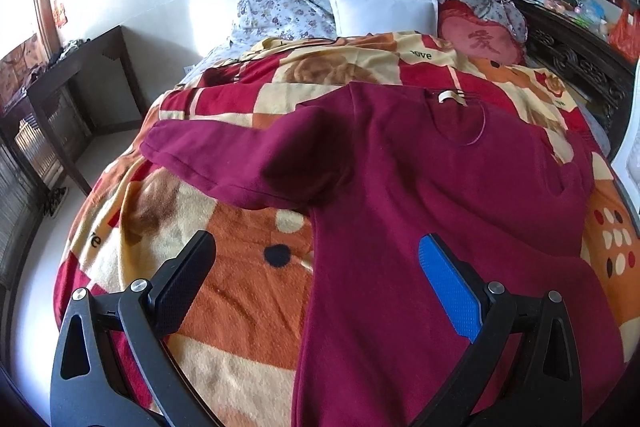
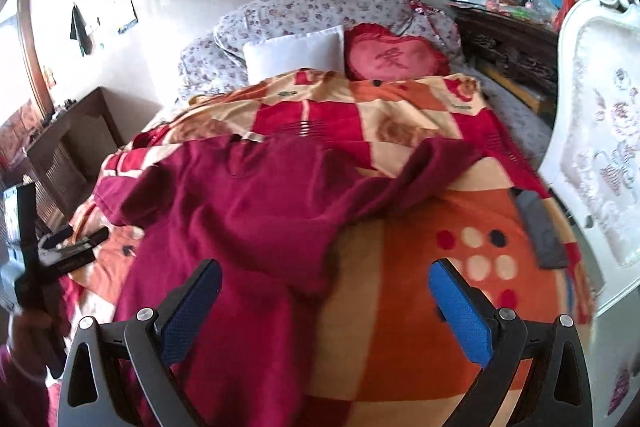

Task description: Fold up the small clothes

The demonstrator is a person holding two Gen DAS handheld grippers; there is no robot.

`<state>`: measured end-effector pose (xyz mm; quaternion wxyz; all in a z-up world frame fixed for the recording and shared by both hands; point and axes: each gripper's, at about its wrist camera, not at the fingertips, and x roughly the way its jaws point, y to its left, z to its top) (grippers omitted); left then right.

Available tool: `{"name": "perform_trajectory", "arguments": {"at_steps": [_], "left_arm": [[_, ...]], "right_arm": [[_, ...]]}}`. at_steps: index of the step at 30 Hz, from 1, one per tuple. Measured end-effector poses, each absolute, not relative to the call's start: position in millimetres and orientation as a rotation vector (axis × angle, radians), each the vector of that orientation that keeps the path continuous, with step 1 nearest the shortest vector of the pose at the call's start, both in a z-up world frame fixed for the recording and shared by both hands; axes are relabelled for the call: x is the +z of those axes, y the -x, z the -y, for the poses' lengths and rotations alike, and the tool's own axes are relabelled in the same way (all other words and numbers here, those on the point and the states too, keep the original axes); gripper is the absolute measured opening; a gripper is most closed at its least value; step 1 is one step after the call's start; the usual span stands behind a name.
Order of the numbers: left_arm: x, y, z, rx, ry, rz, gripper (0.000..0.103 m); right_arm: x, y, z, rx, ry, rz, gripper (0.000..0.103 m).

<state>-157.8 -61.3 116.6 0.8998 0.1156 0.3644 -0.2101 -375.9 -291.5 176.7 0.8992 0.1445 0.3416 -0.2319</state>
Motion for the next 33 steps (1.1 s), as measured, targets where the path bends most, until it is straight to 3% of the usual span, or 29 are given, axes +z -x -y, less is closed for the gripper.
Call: {"name": "perform_trajectory", "arguments": {"at_steps": [10, 33], "left_arm": [[123, 164, 62, -0.451, -0.229, -0.742, 0.102], [127, 147, 77, -0.470, -0.201, -0.752, 0.102]], "right_arm": [[173, 328, 261, -0.371, -0.463, -0.747, 0.102], [165, 262, 256, -0.459, -0.289, -0.724, 0.102]]}}
